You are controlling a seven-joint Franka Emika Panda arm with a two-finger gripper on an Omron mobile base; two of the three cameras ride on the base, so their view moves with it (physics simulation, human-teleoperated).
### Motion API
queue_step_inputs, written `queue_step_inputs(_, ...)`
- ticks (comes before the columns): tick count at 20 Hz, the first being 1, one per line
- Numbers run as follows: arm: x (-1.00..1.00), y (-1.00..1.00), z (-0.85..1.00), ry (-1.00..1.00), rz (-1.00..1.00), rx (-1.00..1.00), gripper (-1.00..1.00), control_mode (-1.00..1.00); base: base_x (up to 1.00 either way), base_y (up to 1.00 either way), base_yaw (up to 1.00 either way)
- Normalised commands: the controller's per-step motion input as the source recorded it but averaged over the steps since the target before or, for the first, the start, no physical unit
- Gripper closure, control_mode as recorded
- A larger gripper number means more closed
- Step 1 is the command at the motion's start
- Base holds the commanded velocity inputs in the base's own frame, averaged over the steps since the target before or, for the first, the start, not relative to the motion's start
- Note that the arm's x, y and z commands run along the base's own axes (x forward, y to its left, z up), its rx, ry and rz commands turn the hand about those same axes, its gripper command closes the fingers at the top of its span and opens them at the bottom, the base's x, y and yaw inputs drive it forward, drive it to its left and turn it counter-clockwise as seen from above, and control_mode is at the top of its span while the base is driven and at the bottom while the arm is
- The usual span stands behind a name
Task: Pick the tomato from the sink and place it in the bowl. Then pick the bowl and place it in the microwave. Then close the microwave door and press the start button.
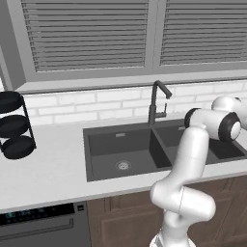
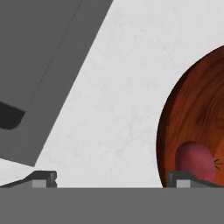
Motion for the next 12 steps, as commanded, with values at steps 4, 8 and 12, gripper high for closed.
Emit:
queue_step_inputs(4, 0.03, -0.39, 0.00, 0.00, 0.00, 0.00, -1.00, -1.00, 0.00, 0.00, 0.00)
queue_step_inputs(8, 0.34, -0.39, -0.15, 0.02, 0.00, 0.00, -1.00, -1.00, 0.00, 0.00, 0.00)
queue_step_inputs(12, 0.31, -0.31, -0.18, 0.04, 0.00, 0.00, -1.00, -1.00, 0.00, 0.00, 0.00)
